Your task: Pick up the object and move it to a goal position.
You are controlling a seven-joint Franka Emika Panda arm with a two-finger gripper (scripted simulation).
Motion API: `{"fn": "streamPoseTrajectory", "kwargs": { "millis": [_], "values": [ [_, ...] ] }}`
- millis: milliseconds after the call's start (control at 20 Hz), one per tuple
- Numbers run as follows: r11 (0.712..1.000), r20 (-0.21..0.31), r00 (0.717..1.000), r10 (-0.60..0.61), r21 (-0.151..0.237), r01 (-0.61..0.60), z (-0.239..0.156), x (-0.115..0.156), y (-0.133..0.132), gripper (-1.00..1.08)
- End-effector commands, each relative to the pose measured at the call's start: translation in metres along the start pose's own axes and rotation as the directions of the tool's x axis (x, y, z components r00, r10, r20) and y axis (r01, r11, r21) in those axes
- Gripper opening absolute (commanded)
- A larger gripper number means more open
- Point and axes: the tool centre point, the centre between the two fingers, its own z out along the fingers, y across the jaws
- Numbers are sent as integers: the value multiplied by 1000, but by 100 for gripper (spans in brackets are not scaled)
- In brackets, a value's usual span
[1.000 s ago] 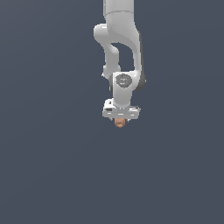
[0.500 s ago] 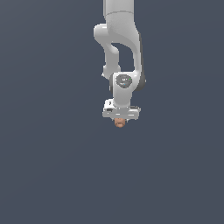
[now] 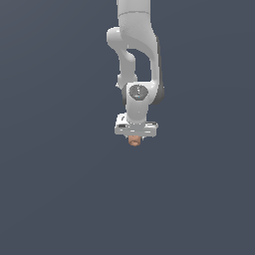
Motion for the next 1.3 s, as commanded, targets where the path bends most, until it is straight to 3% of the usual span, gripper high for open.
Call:
{"fn": "streamPoseTrajectory", "kwargs": {
  "millis": [0,1250],
  "values": [
    [1000,-1,1000,1,0,-1,-5,9,8,-100],
    [1000,-1,1000,1,0,-1,-79,151,132,-100]
  ]
}}
